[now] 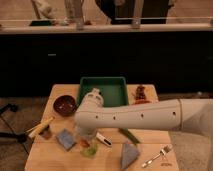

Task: Place apple in plastic cup

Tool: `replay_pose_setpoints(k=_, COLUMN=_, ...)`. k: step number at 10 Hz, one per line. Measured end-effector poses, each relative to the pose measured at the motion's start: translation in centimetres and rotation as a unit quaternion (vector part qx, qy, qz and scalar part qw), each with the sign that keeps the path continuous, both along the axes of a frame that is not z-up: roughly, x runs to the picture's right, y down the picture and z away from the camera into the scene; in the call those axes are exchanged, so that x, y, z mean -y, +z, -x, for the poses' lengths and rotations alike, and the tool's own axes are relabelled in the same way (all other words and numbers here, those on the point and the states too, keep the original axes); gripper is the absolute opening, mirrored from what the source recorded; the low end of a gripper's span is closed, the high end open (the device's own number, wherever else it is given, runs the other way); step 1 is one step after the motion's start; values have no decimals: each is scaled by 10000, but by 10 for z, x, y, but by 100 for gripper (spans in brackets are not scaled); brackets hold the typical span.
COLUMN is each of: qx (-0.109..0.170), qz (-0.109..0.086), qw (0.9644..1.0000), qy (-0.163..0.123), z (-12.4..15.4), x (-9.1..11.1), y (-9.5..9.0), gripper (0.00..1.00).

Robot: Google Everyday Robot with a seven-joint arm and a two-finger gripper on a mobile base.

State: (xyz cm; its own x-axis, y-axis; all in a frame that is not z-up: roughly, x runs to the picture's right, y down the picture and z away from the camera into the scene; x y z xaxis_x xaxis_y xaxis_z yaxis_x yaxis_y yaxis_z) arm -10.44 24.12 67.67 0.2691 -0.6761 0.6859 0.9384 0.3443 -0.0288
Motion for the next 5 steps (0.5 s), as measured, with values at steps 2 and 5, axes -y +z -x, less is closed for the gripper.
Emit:
replay_pose_setpoints(k=2, qx=-21, qz=27, qw=10000, qy=22, z=-2, x=-3, y=-2, gripper=0)
replay_pose_setpoints(k=5, qx=-55, qz=67, qw=9999, qy=77, z=-7, x=-10, y=-5, gripper=0)
